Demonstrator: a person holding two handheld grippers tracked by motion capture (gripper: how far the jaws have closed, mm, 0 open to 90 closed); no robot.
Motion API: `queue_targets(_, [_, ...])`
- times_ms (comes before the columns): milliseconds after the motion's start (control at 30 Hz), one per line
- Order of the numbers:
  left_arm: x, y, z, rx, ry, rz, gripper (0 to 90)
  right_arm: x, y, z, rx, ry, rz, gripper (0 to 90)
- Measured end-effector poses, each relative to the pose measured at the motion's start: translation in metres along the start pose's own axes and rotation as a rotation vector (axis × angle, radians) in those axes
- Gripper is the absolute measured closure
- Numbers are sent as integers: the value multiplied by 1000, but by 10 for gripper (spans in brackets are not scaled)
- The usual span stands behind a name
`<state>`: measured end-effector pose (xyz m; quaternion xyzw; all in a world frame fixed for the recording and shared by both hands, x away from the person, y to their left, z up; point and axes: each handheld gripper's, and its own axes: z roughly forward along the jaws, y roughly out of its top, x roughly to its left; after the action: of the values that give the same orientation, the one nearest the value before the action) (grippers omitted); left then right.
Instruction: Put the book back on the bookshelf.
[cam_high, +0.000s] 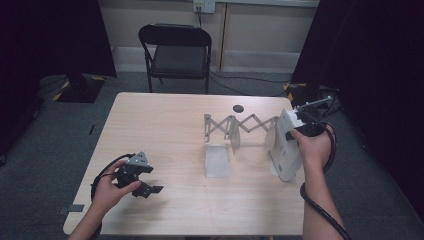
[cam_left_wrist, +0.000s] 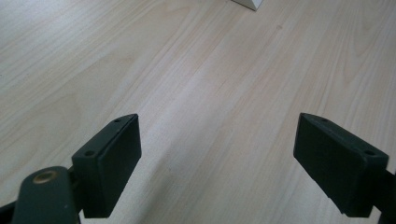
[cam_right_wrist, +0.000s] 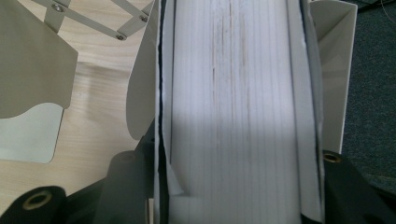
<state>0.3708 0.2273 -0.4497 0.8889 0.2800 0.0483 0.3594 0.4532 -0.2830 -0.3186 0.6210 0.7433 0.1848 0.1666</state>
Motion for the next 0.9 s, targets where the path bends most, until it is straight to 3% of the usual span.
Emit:
queue_targets(267, [1,-2,0,6,2,-4,149,-1,0,0,-9,15,19,432])
queue_targets(400, [1,-2,-1,10,5,-4,149,0,-1,1,-1,0,12,370])
queue_targets(700, [0,-2,-2,4,8,-5,149,0,-7,-2,-2,-13,2,339])
queue_targets(900, [-1,-2,-1,12,10,0,150,-2,-13,-4,4,4,11,322])
